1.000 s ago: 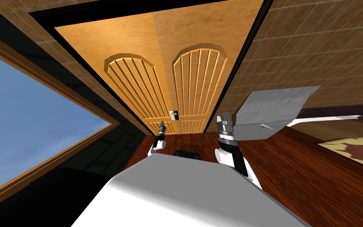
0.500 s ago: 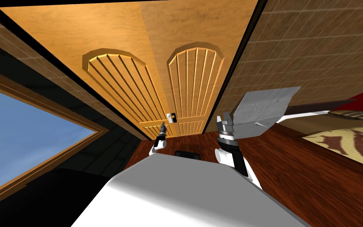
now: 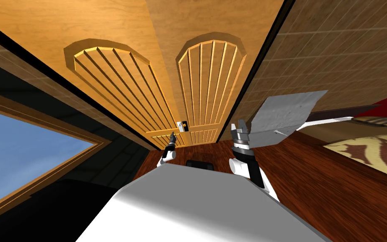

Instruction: Pull the door open

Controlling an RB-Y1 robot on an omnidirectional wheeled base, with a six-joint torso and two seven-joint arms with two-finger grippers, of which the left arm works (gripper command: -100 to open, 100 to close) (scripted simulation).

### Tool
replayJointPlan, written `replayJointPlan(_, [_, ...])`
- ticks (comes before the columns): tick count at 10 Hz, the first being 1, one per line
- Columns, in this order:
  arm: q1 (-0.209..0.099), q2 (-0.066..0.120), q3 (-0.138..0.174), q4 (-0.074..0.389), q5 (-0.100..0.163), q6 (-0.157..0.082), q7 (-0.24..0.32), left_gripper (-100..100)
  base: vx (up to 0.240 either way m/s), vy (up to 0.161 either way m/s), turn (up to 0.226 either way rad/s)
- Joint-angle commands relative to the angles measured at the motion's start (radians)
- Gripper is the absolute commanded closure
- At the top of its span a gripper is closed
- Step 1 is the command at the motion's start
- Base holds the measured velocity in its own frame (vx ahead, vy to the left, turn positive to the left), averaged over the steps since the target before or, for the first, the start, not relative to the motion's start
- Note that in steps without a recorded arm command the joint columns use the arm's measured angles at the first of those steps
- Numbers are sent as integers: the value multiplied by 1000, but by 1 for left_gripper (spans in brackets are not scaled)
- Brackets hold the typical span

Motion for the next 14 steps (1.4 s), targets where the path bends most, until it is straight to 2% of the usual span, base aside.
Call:
replayJointPlan(1, [-6,17,9,30,5,-14,10,-100,-67,-3,19])
replayJointPlan(2, [7,37,36,47,12,-17,20,-100,-60,-15,39])
replayJointPlan(3, [14,49,50,56,17,-19,25,-100,-47,-16,46])
replayJointPlan(5, [29,82,90,82,29,-24,42,-100,0,-6,18])
replayJointPlan(7, [33,114,121,106,41,-30,61,-100,78,10,-32])
replayJointPlan(8, [27,124,126,114,45,-31,70,-100,146,69,-87])
replayJointPlan(10, [12,129,121,117,47,-32,79,-100,190,50,-97])
replayJointPlan(13, [-33,119,83,108,44,-31,87,-100,221,34,-184])
replayJointPlan(14, [-33,119,83,108,44,-31,87,-100,147,-22,-62])
